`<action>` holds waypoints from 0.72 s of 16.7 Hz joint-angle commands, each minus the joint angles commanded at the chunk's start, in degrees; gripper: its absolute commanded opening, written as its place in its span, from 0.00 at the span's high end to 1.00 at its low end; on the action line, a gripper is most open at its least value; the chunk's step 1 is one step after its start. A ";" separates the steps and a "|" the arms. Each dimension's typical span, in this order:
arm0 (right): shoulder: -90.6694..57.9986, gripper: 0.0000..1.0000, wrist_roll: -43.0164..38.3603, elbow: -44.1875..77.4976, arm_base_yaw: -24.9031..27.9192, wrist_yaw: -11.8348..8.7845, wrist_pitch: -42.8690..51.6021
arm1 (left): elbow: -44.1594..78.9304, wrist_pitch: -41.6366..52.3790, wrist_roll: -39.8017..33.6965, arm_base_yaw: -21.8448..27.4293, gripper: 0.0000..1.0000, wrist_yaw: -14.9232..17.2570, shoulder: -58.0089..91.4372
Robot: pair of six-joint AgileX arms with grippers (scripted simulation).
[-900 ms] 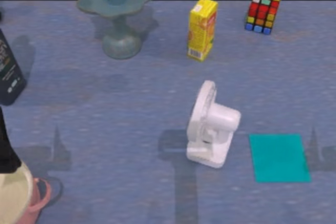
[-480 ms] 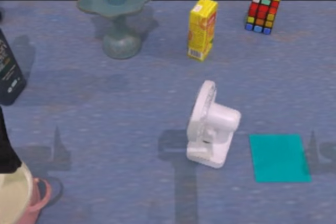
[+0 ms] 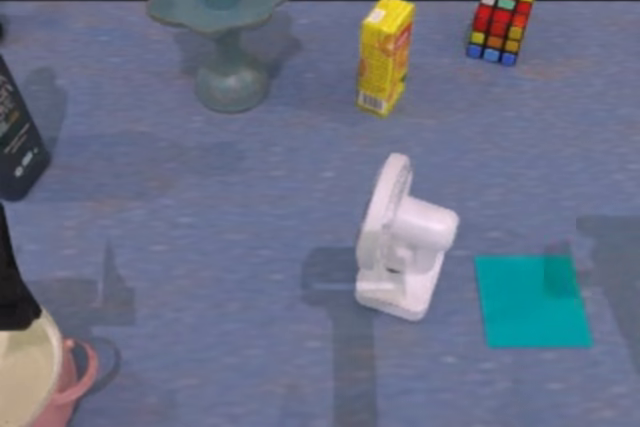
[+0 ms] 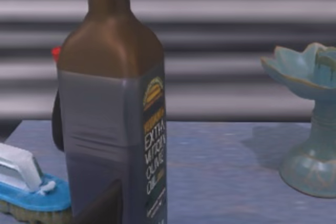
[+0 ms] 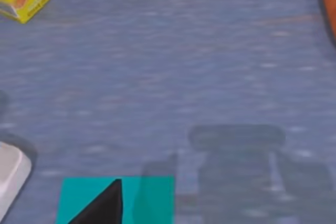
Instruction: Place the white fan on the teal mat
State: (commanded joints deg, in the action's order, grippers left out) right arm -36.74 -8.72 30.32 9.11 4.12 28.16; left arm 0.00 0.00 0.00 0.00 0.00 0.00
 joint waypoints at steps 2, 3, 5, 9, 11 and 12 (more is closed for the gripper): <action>-8.22 0.00 -4.31 10.56 2.61 0.16 5.19 | 0.00 0.00 0.00 0.00 0.00 0.00 0.00; -12.31 0.00 -6.77 16.28 4.01 0.10 7.64 | 0.00 0.00 0.00 0.00 0.00 0.00 0.00; -20.47 0.00 -12.04 28.14 6.90 -0.21 12.39 | 0.00 0.00 0.00 0.00 0.00 0.00 0.00; -37.07 0.00 -23.33 51.99 12.93 -1.37 21.88 | 0.00 0.00 0.00 0.00 0.00 0.00 0.00; -45.78 0.00 -28.82 62.80 15.94 -2.01 27.03 | 0.00 0.00 0.00 0.00 0.00 0.00 0.00; -50.24 0.00 -31.45 67.78 17.42 -2.32 29.72 | 0.00 0.00 0.00 0.00 0.00 0.00 0.00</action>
State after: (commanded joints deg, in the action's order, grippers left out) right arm -86.99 -40.16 98.10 26.52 1.80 57.88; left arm 0.00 0.00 0.00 0.00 0.00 0.00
